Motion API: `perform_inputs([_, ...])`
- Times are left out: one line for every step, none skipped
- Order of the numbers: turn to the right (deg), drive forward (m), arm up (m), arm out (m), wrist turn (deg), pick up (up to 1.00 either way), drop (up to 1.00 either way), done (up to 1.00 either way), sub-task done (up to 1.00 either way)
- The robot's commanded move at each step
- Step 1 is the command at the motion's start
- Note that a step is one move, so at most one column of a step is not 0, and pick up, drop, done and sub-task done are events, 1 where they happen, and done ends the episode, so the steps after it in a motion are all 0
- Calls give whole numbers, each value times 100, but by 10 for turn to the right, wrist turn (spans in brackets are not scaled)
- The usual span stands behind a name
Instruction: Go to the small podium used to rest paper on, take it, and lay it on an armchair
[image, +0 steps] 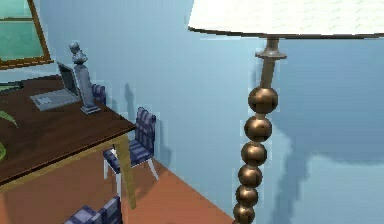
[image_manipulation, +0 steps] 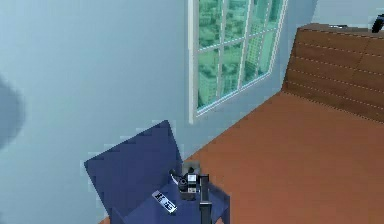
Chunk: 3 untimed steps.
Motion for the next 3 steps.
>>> perform_inputs([0, 0, 0, 0, 0, 0, 100, 0, 0])
perform_inputs([0, 0, 10, 0, 0, 0, 0, 0, 0])
perform_inputs([0, 0, 0, -8, 0, 0, 0, 0, 0])
